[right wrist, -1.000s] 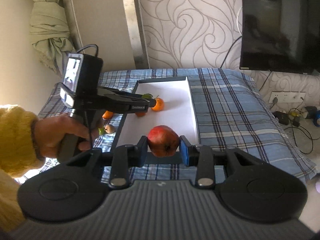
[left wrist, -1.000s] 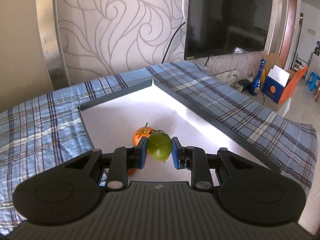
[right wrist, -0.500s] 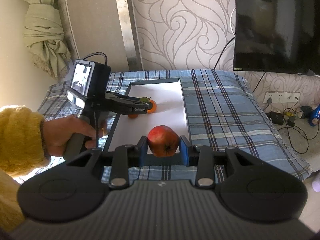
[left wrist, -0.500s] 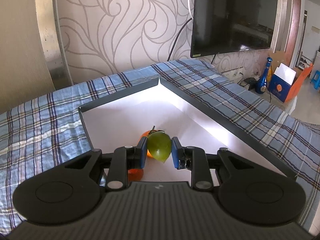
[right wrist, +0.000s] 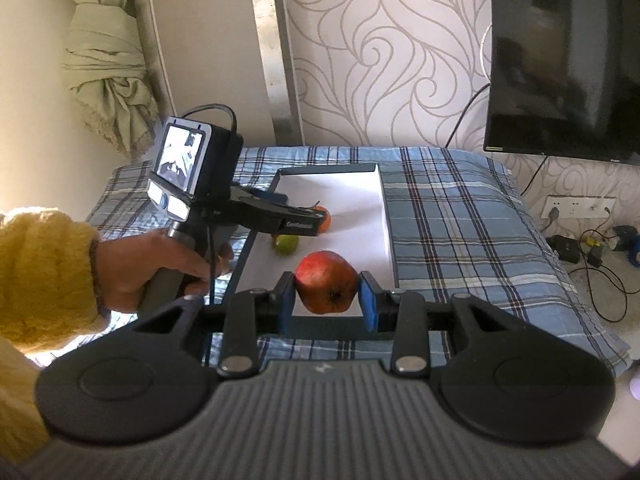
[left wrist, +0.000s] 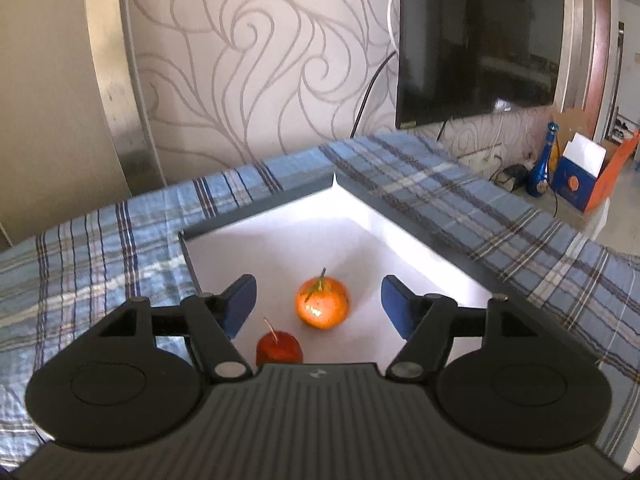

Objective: Organize fruits
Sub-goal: 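Open the left gripper to drop the green lime into the tray, then lower the large red apple into the tray and open the right gripper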

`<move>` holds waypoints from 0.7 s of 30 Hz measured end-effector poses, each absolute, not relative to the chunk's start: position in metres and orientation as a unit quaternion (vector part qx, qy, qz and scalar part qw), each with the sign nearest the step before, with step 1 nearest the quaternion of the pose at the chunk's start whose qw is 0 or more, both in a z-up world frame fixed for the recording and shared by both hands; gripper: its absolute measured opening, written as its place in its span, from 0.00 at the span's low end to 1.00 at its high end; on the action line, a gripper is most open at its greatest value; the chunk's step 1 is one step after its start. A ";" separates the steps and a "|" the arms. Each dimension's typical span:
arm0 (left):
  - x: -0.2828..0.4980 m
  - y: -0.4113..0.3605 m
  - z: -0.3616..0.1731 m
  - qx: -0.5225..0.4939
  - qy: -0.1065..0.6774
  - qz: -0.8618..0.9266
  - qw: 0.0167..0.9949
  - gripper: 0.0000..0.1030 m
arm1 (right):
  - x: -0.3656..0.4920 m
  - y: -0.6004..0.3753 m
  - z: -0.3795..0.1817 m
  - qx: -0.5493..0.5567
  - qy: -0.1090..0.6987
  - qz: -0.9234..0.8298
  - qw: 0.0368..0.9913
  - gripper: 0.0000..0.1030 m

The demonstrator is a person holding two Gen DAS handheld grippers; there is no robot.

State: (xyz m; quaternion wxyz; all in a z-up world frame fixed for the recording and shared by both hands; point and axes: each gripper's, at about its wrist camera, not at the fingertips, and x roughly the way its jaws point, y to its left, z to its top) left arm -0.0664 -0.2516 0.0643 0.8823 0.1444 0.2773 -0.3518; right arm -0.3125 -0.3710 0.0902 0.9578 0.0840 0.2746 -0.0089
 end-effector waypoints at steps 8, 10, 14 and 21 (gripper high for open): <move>-0.092 -0.225 0.097 0.119 0.250 -0.347 0.896 0.71 | -0.302 -0.371 0.088 0.084 0.275 0.014 0.958 0.36; -0.102 -0.214 0.105 0.113 0.247 -0.342 0.899 0.71 | -0.298 -0.373 0.087 0.086 0.276 0.019 0.957 0.36; -0.120 -0.188 0.117 0.096 0.250 -0.326 0.907 0.71 | -0.287 -0.380 0.084 0.087 0.278 0.020 0.956 0.36; -0.150 -0.151 0.128 0.088 0.252 -0.290 0.919 0.71 | -0.262 -0.387 0.077 0.058 0.281 0.035 0.957 0.36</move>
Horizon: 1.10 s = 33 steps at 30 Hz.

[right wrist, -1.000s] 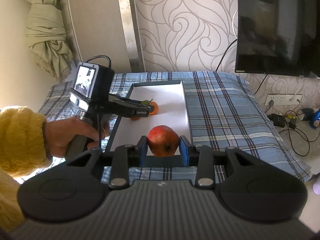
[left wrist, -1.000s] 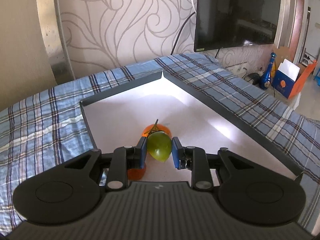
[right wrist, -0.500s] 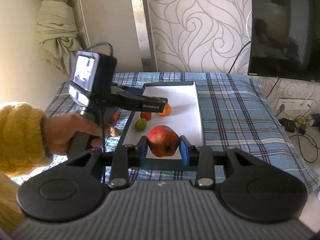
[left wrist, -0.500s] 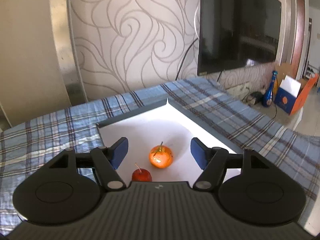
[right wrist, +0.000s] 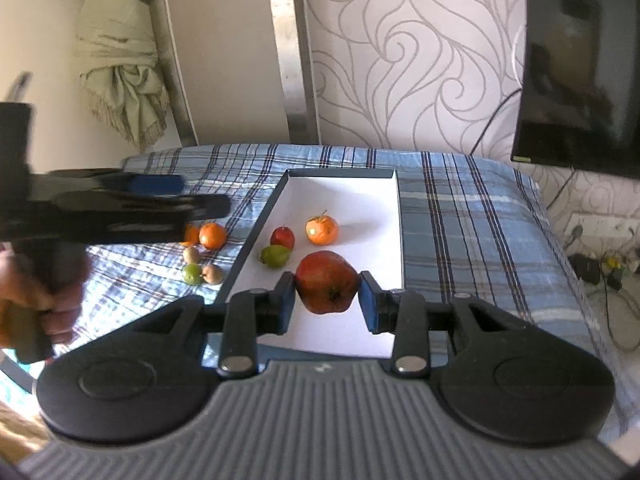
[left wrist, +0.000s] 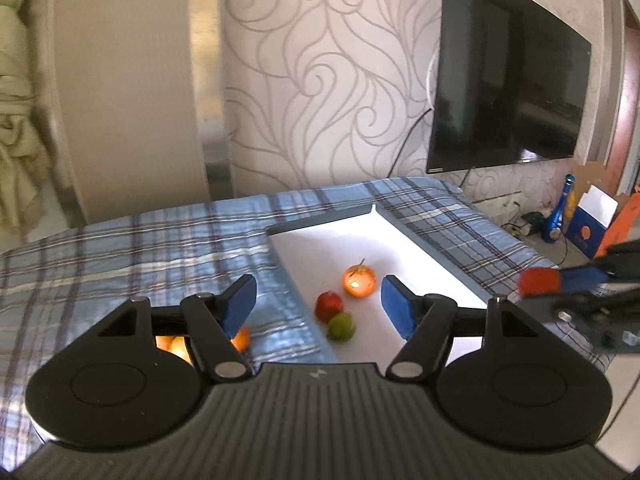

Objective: Organize fruits
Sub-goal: 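Lower the large red apple into the tray and open the right gripper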

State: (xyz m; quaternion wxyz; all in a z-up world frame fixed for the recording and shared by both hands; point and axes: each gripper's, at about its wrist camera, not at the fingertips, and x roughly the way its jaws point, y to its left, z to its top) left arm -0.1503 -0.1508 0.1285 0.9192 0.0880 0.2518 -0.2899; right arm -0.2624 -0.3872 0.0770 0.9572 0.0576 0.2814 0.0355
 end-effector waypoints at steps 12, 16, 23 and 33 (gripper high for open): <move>-0.188 -0.116 0.132 0.071 0.258 -0.201 0.942 0.71 | -0.201 -0.401 0.047 0.035 0.317 0.084 0.944 0.36; -0.195 -0.108 0.129 0.059 0.265 -0.158 0.949 0.71 | -0.179 -0.405 0.036 0.028 0.331 0.095 0.939 0.36; -0.212 -0.094 0.125 0.050 0.279 -0.097 0.954 0.71 | -0.153 -0.413 0.019 0.027 0.346 0.102 0.932 0.36; -0.197 -0.083 0.121 0.042 0.281 -0.111 0.952 0.71 | -0.145 -0.408 0.011 0.025 0.351 0.074 0.933 0.37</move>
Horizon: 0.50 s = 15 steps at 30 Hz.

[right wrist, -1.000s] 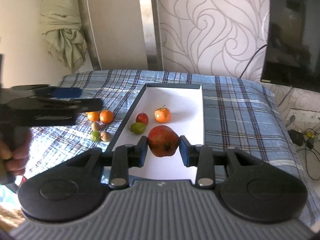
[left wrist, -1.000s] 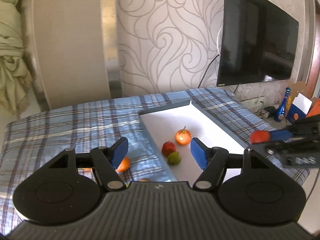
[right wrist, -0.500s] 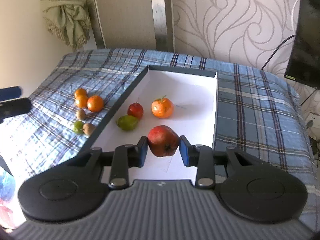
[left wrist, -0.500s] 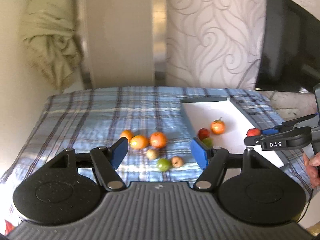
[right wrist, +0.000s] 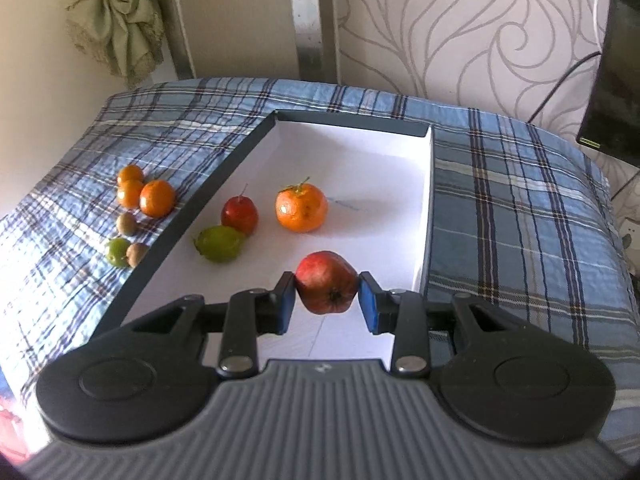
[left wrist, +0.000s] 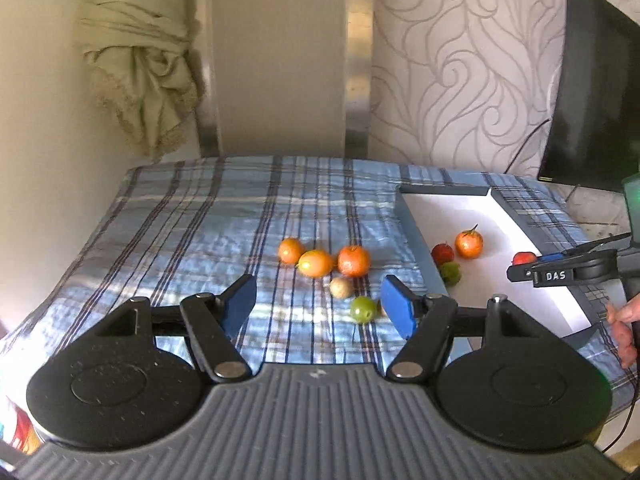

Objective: Organize fruits
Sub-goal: 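Lower the large red apple into the tray and open the right gripper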

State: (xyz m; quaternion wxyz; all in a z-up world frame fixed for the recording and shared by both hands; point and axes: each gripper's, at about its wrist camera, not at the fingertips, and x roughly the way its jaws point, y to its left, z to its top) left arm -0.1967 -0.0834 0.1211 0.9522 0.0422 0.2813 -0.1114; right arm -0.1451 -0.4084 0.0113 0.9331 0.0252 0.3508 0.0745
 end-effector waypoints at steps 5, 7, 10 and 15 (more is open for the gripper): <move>-0.176 -0.070 0.127 0.061 0.269 -0.154 0.949 0.71 | -0.142 -0.407 0.007 0.041 0.354 0.027 0.934 0.37; -0.167 -0.060 0.128 0.063 0.270 -0.164 0.947 0.71 | -0.143 -0.404 0.005 0.040 0.354 0.012 0.934 0.40; -0.157 -0.044 0.129 0.068 0.270 -0.174 0.944 0.71 | -0.146 -0.398 0.006 0.040 0.347 -0.021 0.937 0.40; -0.140 -0.024 0.126 0.066 0.274 -0.192 0.940 0.71 | -0.169 -0.376 0.025 0.044 0.311 -0.033 0.949 0.40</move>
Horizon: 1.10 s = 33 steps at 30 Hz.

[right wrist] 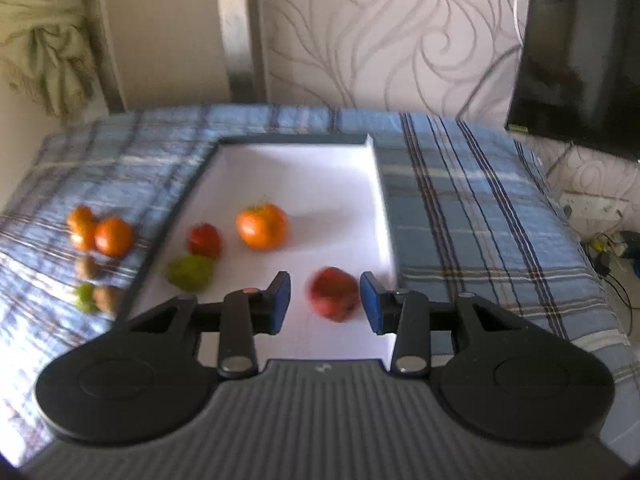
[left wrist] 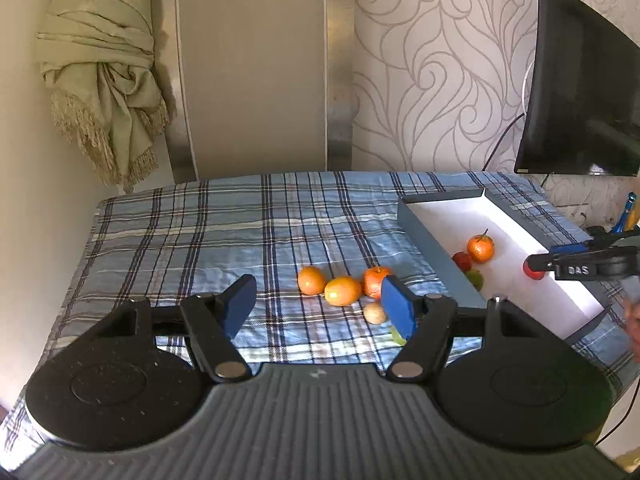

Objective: Organize fruits
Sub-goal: 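Lower the large red apple into the tray and open the right gripper, then lower the right gripper onto the brown kiwi and close it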

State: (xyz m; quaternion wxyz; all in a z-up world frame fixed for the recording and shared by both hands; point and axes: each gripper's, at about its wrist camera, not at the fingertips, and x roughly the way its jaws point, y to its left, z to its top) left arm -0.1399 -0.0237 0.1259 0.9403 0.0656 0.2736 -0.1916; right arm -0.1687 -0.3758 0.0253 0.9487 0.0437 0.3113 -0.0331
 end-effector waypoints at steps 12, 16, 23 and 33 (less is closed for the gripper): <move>-0.117 -0.016 0.124 0.080 0.260 -0.251 0.929 0.71 | -0.194 -0.278 0.049 0.024 0.300 0.091 0.949 0.39; -0.113 -0.010 0.123 0.082 0.254 -0.262 0.927 0.72 | -0.186 -0.261 0.044 0.022 0.316 0.092 0.944 0.39; -0.108 0.018 0.121 0.075 0.258 -0.261 0.927 0.71 | -0.167 -0.235 0.027 0.001 0.346 0.060 0.936 0.29; -0.103 0.060 0.124 0.076 0.265 -0.256 0.927 0.71 | -0.138 -0.220 0.013 -0.002 0.368 -0.015 0.930 0.28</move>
